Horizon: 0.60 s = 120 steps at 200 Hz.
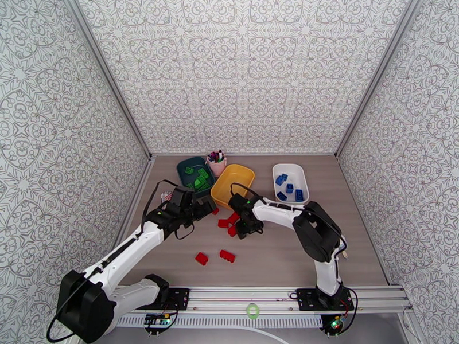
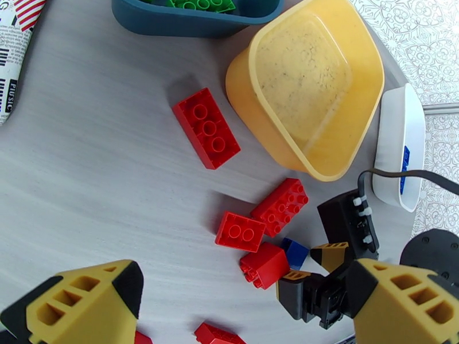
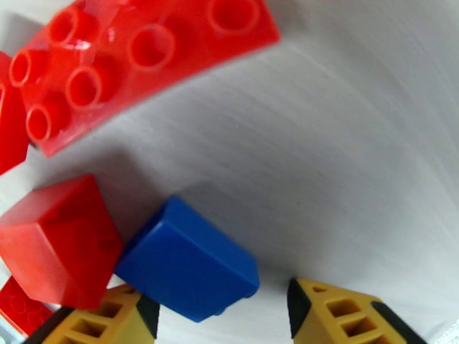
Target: Sort the legos into containers by color
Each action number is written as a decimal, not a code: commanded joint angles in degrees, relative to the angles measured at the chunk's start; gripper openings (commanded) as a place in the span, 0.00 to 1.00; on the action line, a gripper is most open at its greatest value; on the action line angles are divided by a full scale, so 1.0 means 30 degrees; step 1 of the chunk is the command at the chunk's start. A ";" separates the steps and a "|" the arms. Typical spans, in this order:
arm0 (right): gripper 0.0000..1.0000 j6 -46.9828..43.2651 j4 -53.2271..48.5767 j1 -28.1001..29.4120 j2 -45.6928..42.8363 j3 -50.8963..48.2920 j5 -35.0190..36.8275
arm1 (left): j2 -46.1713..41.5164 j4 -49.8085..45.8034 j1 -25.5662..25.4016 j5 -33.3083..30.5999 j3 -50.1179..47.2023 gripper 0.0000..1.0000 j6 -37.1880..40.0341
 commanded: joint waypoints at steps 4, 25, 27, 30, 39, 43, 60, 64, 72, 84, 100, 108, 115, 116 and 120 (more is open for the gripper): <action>0.61 -0.0007 -0.0198 -0.0086 0.1325 0.1153 0.1475 | 0.0290 -0.0480 0.0216 0.0017 0.0734 0.99 0.0334; 0.59 0.0185 -0.0592 -0.0427 0.1674 0.1825 0.1540 | 0.0340 -0.0469 0.0214 0.0118 0.0827 0.99 0.0412; 0.59 0.0208 -0.0590 -0.0477 0.1700 0.1867 0.1532 | 0.0333 -0.0462 0.0209 0.0131 0.0827 0.99 0.0410; 0.58 0.0221 -0.0626 -0.0530 0.1733 0.1927 0.1509 | 0.0318 -0.0463 0.0202 0.0127 0.0824 0.99 0.0435; 0.56 0.0312 -0.0695 -0.0700 0.1781 0.2085 0.1376 | 0.0291 -0.0488 0.0201 0.0132 0.0791 0.99 0.0439; 0.55 0.0326 -0.0753 -0.0783 0.1823 0.2128 0.1339 | 0.0277 -0.0483 0.0197 0.0131 0.0783 0.99 0.0439; 0.52 0.0383 -0.0919 -0.1046 0.1906 0.2287 0.1185 | 0.0142 -0.0461 0.0204 0.0066 0.0697 0.99 0.0412; 0.51 0.0375 -0.0941 -0.1088 0.1913 0.2291 0.1149 | 0.0116 -0.0450 0.0189 0.0074 0.0680 0.99 0.0406; 0.49 0.0405 -0.0991 -0.1162 0.1884 0.2314 0.1060 | 0.0064 -0.0436 0.0188 0.0069 0.0637 0.99 0.0365; 0.46 0.0440 -0.0999 -0.1310 0.1829 0.2235 0.0962 | 0.0040 -0.0383 0.0166 0.0105 0.0622 0.99 0.0376; 0.41 0.0562 -0.0952 -0.1447 0.1686 0.2083 0.0753 | 0.0158 -0.0364 0.0033 0.0088 0.0677 0.99 0.0482; 0.39 0.0626 -0.0905 -0.1479 0.1572 0.2003 0.0690 | 0.0266 -0.0345 -0.0126 0.0055 0.0779 0.99 0.0540; 0.37 0.0664 -0.0909 -0.1480 0.1440 0.1924 0.0661 | 0.0387 -0.0374 -0.0309 -0.0028 0.0896 0.99 0.0610; 0.37 0.0655 -0.0896 -0.1480 0.1413 0.1903 0.0661 | 0.0408 -0.0373 -0.0339 -0.0034 0.0920 0.99 0.0627; 0.36 0.0659 -0.0815 -0.1480 0.1318 0.1822 0.0586 | 0.0490 -0.0386 -0.0464 -0.0104 0.1005 0.99 0.0665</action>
